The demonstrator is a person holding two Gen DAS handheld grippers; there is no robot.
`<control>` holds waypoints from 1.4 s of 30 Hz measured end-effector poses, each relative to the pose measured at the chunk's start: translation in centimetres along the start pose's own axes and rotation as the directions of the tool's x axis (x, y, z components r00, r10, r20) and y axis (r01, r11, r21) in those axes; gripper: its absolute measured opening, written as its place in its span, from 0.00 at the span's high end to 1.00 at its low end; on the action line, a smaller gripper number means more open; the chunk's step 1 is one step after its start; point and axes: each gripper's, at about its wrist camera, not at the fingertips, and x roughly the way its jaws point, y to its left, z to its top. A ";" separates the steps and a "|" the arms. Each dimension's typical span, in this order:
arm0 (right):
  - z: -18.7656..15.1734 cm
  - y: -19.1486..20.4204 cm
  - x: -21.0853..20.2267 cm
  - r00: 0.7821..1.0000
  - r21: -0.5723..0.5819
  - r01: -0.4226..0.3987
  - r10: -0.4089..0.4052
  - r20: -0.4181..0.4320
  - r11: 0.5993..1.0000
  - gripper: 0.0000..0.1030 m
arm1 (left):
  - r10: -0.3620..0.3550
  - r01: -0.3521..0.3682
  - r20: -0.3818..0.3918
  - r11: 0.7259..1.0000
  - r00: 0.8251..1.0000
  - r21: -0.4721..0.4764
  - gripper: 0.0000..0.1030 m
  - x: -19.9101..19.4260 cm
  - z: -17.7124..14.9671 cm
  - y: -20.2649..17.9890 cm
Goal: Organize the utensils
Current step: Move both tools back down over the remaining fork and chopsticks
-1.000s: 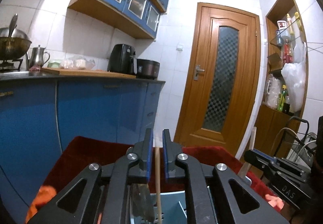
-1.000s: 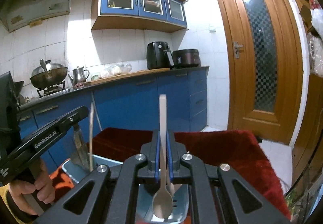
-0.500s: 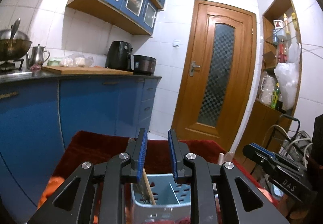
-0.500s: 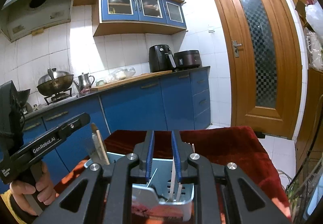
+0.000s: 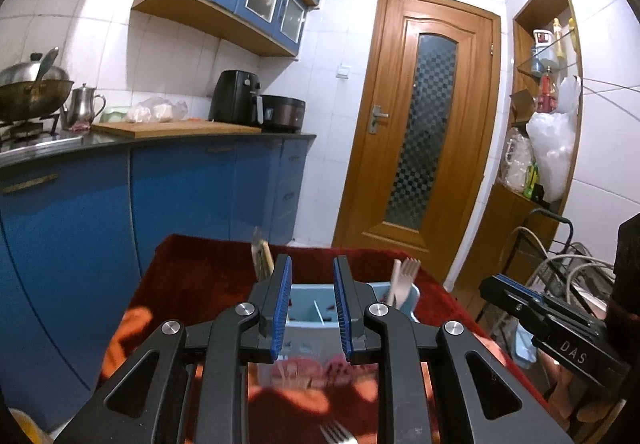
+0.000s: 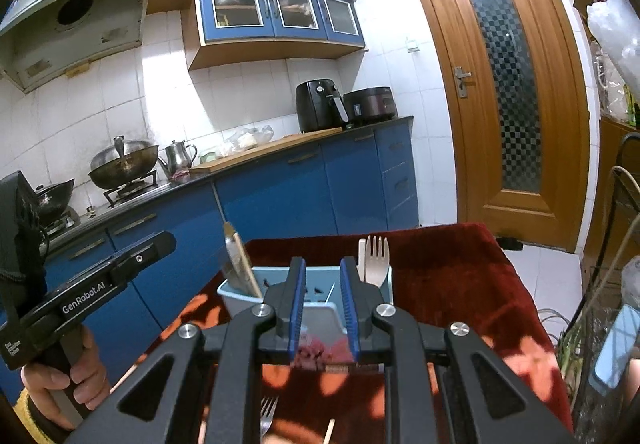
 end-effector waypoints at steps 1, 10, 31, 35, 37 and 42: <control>-0.1 0.1 -0.3 1.000 0.001 -0.002 0.002 -0.004 1.000 0.81 | -0.002 0.002 -0.014 1.000 1.000 0.000 0.79 -0.6 -0.3 0.0; -2.3 1.5 -3.5 0.998 0.006 0.007 -0.007 -0.059 1.000 0.80 | 0.002 0.000 -0.120 1.000 0.993 0.016 0.79 -3.7 -2.4 -0.1; -9.1 -1.7 -3.7 0.965 0.107 0.068 -0.039 -0.259 0.992 0.78 | -0.017 0.003 -0.425 0.999 0.905 -0.033 0.77 -1.2 -9.7 -0.1; -10.0 -2.3 -3.5 0.958 0.123 0.080 -0.042 -0.284 0.989 0.77 | -0.026 0.009 -0.482 0.999 0.876 -0.038 0.77 0.0 -11.0 -0.4; -10.3 -2.6 -3.4 0.955 0.127 0.084 -0.043 -0.293 0.988 0.77 | -0.031 0.013 -0.508 0.999 0.861 -0.039 0.77 0.5 -11.6 -0.7; -11.2 -3.5 -3.2 0.949 0.141 0.091 -0.043 -0.311 0.986 0.76 | -0.051 0.034 -0.579 0.999 0.814 -0.041 0.77 1.9 -13.0 -1.4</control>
